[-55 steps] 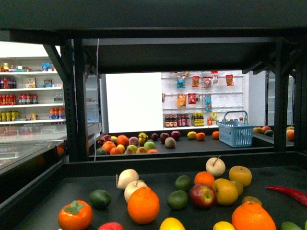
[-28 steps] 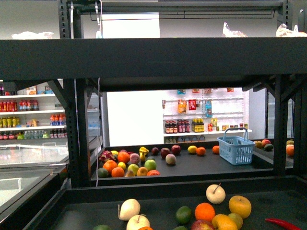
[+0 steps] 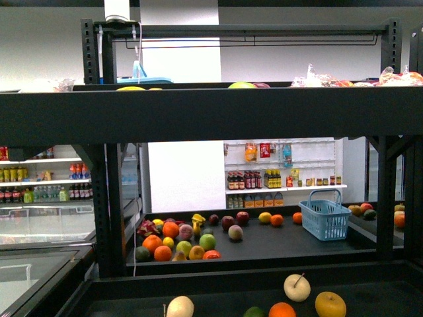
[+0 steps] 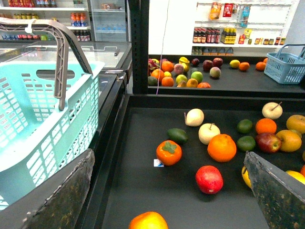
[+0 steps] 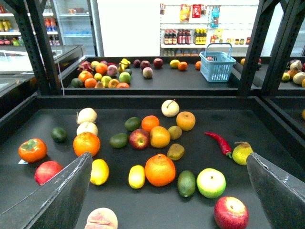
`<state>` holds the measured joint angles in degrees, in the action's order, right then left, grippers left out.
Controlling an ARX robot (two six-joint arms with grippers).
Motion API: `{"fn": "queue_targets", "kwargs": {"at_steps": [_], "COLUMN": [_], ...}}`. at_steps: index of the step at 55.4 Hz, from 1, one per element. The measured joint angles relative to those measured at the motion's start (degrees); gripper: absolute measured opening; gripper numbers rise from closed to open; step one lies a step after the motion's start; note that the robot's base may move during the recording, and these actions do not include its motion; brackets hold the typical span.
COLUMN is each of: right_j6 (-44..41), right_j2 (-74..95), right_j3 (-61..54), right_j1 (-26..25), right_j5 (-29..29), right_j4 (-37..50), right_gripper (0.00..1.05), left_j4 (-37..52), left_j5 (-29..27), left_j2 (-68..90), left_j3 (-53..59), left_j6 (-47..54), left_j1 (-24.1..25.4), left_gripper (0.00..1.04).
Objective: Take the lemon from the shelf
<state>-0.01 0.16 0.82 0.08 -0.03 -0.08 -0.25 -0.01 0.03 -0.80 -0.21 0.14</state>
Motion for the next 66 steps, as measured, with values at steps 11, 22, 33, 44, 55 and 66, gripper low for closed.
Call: {"fn": "queue_targets", "kwargs": {"at_steps": [11,22,33,44,55,66], "right_j6": [0.0,0.0,0.0,0.0,0.0,0.0], "right_j2": [0.0,0.0,0.0,0.0,0.0,0.0], "right_j3": [0.0,0.0,0.0,0.0,0.0,0.0], "right_j1": [0.0,0.0,0.0,0.0,0.0,0.0], "right_j5": [0.0,0.0,0.0,0.0,0.0,0.0], "right_j4": [0.0,0.0,0.0,0.0,0.0,0.0], "right_gripper": [0.97,0.97,0.97,0.97,0.97,0.97], "left_j4": [0.72,11.67,18.38,21.22,20.0,21.24], "left_j5": [4.66,15.63,28.89,30.12,29.11,27.8], "left_j2": [4.04,23.32,53.35,72.28,82.55,91.17], "left_j3": [-0.07,-6.45,-26.23,-41.35,-50.29,-58.27], "left_j6": [-6.16,-17.94,-41.72,-55.71,-60.17,-63.08], "left_j1": [0.61,9.33,25.42,32.22,33.79,33.73], "left_gripper": [0.97,0.97,0.97,0.97,0.97,0.97]}}
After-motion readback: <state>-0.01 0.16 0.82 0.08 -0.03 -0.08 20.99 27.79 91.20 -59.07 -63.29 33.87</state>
